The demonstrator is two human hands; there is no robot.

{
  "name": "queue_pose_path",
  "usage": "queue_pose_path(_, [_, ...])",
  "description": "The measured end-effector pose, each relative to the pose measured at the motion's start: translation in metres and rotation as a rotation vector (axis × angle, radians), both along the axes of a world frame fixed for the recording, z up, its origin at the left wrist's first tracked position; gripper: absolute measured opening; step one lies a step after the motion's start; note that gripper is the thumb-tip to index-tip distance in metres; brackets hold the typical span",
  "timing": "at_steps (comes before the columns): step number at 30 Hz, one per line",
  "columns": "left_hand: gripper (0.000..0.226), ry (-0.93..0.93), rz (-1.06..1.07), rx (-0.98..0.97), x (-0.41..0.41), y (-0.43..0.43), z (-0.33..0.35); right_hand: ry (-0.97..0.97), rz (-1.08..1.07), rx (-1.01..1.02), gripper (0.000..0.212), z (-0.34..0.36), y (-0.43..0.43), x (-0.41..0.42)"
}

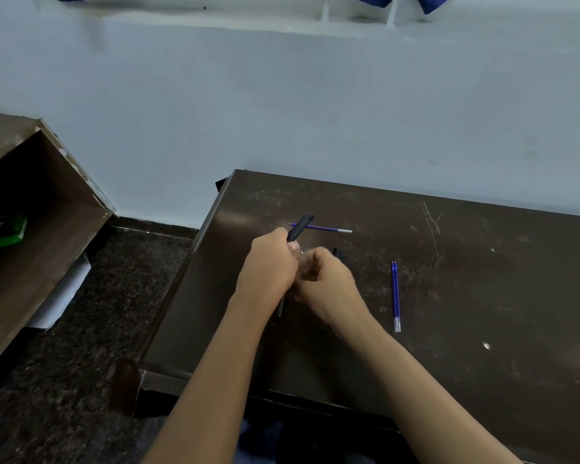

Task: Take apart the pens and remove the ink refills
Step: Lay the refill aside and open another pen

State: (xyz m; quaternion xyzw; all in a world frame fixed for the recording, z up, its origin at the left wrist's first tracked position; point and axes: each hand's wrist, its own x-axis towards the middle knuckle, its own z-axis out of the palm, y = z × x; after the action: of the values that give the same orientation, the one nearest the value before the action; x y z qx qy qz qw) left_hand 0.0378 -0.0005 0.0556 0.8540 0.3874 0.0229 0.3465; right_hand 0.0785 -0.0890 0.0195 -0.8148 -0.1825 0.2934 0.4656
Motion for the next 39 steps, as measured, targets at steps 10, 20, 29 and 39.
queue_pose_path(10, [0.032,0.139,-0.261,0.018,-0.003,0.002,-0.009,-0.029,-0.117,-0.044,0.045,0.004,-0.010,0.038])
queue_pose_path(20, [0.033,0.048,-0.293,0.112,-0.002,0.000,-0.011,-0.128,-0.033,-0.052,0.043,0.006,-0.010,0.041])
queue_pose_path(29, [0.019,0.116,-0.320,0.031,-0.002,0.004,-0.014,-0.091,-0.004,-0.041,0.038,0.005,-0.009,0.040])
queue_pose_path(39, [0.037,0.096,-0.251,0.295,-0.003,-0.001,-0.011,-0.018,-0.035,0.051,0.028,0.006,-0.008,0.044])
